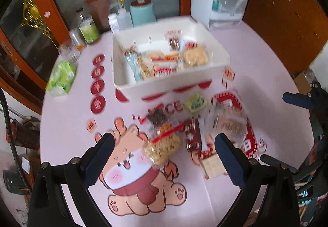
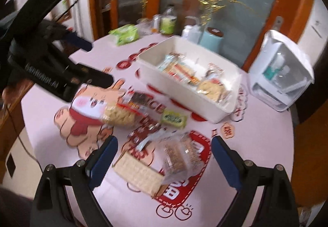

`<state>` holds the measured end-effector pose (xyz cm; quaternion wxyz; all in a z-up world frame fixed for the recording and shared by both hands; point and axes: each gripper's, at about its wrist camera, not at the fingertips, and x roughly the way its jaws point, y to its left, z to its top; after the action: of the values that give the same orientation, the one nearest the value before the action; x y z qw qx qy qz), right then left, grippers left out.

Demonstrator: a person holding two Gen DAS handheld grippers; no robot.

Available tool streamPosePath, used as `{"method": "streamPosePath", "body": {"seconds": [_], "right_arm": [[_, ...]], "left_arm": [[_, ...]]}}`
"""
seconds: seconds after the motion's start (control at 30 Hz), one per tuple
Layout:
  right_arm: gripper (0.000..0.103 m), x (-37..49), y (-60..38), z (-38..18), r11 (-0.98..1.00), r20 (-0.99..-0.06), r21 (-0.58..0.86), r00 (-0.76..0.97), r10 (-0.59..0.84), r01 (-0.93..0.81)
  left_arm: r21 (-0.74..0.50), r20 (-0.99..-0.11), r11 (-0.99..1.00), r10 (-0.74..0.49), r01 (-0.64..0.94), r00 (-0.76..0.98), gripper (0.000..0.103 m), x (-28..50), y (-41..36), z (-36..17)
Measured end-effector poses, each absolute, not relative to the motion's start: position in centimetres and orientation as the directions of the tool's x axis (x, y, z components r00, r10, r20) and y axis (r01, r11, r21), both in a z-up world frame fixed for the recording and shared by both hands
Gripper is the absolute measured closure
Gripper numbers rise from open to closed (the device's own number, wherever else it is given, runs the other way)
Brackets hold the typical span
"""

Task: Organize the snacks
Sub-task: 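Move both grippers back over the snacks left on the table, then grasp the paper bread bag with the right gripper while the left grasps the puffed snack bag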

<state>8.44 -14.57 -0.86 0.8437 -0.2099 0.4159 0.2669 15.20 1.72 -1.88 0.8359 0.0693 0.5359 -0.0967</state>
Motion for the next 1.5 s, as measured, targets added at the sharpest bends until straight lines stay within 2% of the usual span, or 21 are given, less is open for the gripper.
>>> {"method": "streamPosePath", "body": {"seconds": [0.17,0.47,0.57,0.77,0.93,1.0,1.07,1.5], "right_arm": [[0.01,6.4,-13.2,-5.3,0.668,-0.85,-0.158,0.445,0.282,-0.727],[0.012,5.8,-12.0,-13.0,0.507,-0.916,-0.197,0.341,0.21,-0.839],[0.013,5.9,-12.0,-14.6,0.466,-0.925,-0.214,0.332,0.185,-0.858],[0.013,6.3,-11.6,-17.2,0.38,-0.942,-0.239,0.307,0.131,-0.894],[0.014,6.9,-11.3,-17.8,0.344,-0.957,-0.193,0.254,0.143,-0.919],[0.022,7.3,-11.2,-17.8,0.343,-0.963,-0.153,0.218,0.158,-0.927],[0.038,7.7,-11.2,-17.7,0.345,-0.972,-0.079,0.149,0.181,-0.935],[0.042,9.1,-11.0,-17.1,0.435,-0.97,-0.017,0.119,0.21,-0.9]], "left_arm": [[0.006,-0.936,0.955,-0.098,0.295,0.337,0.005,14.4,2.0,-5.4],[0.035,-0.97,0.894,-0.077,0.447,0.23,0.005,14.0,2.4,-11.8],[0.049,-0.976,0.877,-0.06,0.478,0.21,0.005,14.5,2.8,-13.5],[-0.009,-0.986,0.865,-0.092,0.502,0.142,0.005,16.2,3.6,-15.8],[-0.041,-0.989,0.849,-0.11,0.526,0.101,0.005,17.8,3.7,-17.3],[-0.038,-0.99,0.841,-0.105,0.539,0.094,0.005,18.3,3.7,-17.8],[-0.038,-0.991,0.835,-0.101,0.548,0.085,0.005,18.8,3.6,-18.2],[-0.007,-0.996,0.78,-0.062,0.626,0.067,0.005,21.4,1.7,-20.2]]}}
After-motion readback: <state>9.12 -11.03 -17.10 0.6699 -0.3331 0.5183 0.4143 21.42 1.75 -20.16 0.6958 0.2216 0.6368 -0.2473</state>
